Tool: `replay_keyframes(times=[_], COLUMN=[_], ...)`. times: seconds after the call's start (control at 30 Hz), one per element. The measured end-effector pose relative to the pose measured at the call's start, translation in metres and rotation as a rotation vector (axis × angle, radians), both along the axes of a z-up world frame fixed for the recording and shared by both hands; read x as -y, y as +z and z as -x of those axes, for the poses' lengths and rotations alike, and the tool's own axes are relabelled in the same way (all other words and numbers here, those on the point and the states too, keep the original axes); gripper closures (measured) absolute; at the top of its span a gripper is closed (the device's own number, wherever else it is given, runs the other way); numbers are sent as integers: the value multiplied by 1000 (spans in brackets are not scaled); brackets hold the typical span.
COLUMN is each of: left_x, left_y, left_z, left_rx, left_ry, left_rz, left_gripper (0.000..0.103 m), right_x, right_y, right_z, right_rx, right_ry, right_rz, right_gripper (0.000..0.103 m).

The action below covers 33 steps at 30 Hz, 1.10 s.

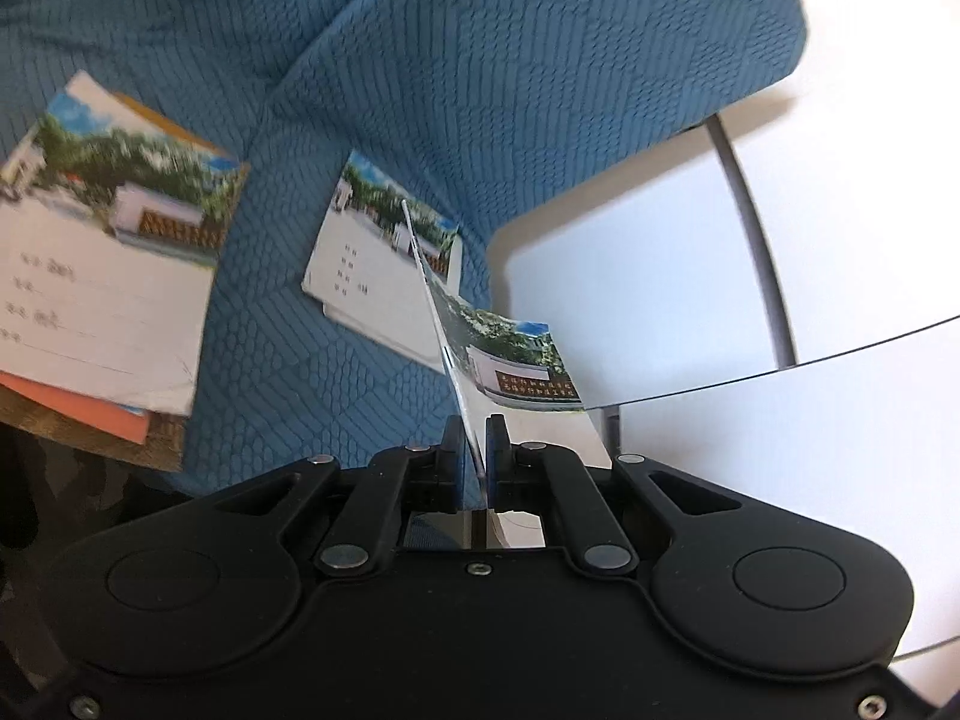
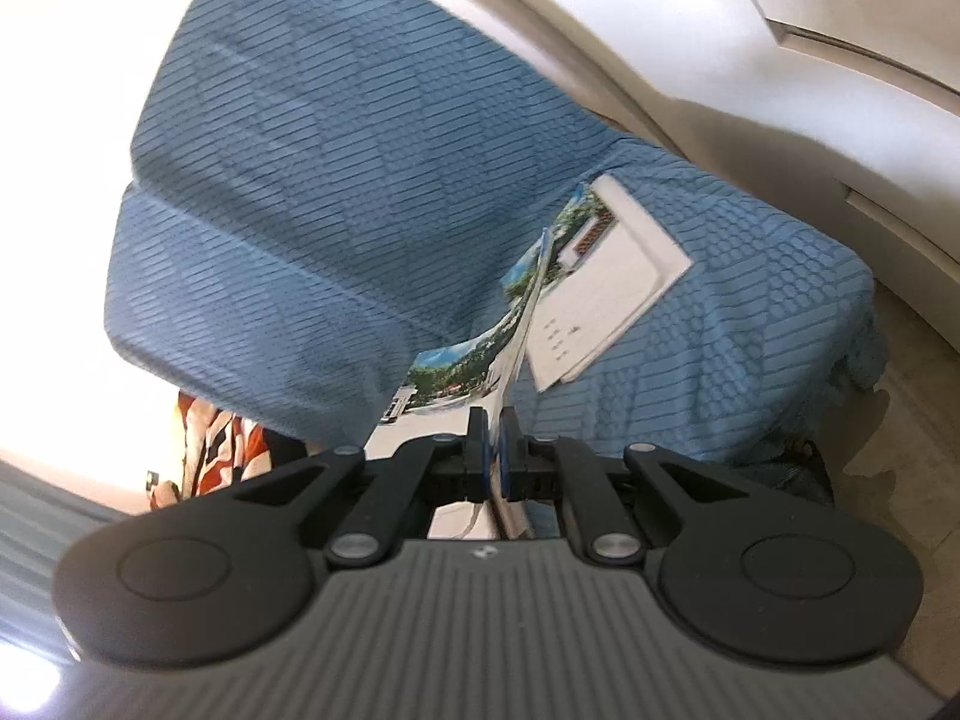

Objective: Organize objects
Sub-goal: 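Carry the postcards with both grippers over the book stack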

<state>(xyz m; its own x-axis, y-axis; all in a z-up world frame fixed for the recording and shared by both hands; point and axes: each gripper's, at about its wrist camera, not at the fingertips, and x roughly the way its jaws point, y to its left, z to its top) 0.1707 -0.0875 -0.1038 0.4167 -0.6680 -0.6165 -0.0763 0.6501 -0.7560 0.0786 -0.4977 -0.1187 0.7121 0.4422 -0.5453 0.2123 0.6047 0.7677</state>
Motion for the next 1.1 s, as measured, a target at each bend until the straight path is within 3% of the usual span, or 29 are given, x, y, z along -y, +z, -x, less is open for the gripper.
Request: replay_keyframes(times=[0.43,0.67,0.93,1.1], left_x=[-70,-116,-164,-187], left_y=[56,73,56,34], left_z=[6,2,0,-8], left_rx=[89,141,132,95], left_ry=[104,152,217,230], left_rz=[-14,-43,-46,-55], left_gripper=[97,97,97,97], right_x=[-65,-106,-160,-182], right_y=[57,68,70,57], right_z=[-30,-53,-86,-97], right_rx=[59,76,81,50], right_ry=[116,190,324,366], right_rz=[9,19,90,113], right_gripper=[97,97,97,97])
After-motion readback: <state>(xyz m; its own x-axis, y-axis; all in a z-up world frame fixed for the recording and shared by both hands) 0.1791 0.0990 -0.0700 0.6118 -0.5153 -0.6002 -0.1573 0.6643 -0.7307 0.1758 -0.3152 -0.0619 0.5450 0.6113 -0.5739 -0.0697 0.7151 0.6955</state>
